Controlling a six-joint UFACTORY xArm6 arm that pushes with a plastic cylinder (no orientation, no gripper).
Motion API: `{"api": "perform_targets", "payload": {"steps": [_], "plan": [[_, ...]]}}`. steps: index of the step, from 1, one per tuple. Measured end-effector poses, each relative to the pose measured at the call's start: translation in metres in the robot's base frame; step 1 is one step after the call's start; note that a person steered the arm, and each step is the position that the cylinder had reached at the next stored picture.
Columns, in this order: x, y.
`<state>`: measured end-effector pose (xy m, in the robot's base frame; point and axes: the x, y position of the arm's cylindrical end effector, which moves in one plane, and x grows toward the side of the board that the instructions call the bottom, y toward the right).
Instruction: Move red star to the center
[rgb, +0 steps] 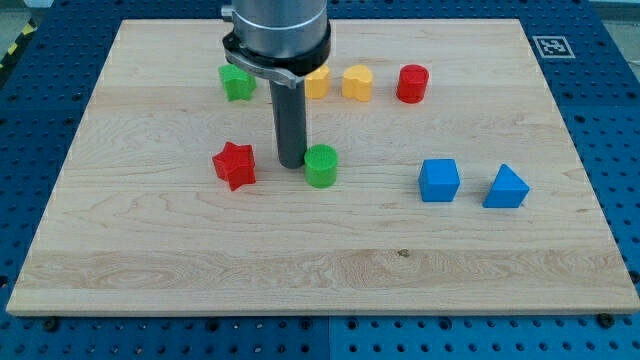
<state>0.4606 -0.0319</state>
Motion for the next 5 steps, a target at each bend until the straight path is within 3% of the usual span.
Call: {"api": "perform_targets", "payload": {"steps": [2,5], "plan": [[0.01,0.032],[0.034,0.019]]}}
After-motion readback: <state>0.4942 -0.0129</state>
